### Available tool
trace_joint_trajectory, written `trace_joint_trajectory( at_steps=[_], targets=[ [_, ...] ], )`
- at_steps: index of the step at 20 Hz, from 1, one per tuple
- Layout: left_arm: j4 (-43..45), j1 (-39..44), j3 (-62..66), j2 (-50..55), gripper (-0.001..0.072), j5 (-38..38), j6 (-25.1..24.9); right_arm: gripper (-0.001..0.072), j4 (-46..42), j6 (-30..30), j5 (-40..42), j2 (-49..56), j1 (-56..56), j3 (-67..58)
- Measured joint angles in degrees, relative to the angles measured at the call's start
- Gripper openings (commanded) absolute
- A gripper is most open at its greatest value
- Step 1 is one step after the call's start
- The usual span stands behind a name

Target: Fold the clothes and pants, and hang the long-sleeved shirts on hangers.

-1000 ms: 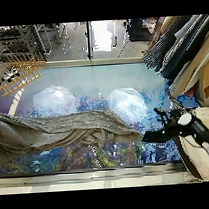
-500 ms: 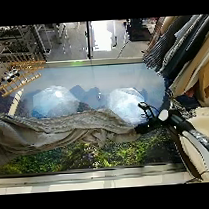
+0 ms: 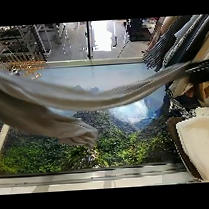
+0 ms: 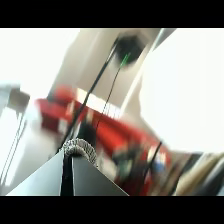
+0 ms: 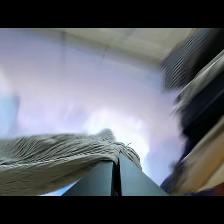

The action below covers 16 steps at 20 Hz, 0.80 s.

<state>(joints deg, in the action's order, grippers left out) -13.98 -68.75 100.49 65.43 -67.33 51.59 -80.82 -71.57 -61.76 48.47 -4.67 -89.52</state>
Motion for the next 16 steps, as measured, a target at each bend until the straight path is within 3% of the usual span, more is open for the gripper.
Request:
trace_joint_trajectory(
  at_steps=[3,5,7,9,12,16],
  targets=[
    [-13.9,-10.2,7.1,-3.7,0.0016,5.7,2.4,0.0022,-3.3,-0.5,-0.5,-6.8,-2.9,-7.6],
    [-15.1,-17.5,9.6,-4.7,0.0016,7.4,4.5,0.0021,-6.8,-0.6,-0.8,-9.0,-3.7,-10.9],
    [-6.5,-20.9,10.8,-5.0,0.0016,8.0,7.9,0.0022,-11.4,-0.6,-2.2,-9.8,-4.2,-12.7],
    [6.7,-18.1,11.4,-4.4,0.0016,7.8,10.9,0.0021,-13.4,-0.6,-5.0,-9.1,-4.4,-13.1],
    [27.7,-5.8,11.7,-1.3,0.0017,6.1,13.3,0.0021,-11.3,-0.7,-10.0,-5.5,-4.6,-8.7],
    [50.0,10.8,11.9,8.0,0.0017,-2.5,13.7,0.002,-7.1,-2.1,-12.3,-1.0,-4.6,6.0]
  ],
)
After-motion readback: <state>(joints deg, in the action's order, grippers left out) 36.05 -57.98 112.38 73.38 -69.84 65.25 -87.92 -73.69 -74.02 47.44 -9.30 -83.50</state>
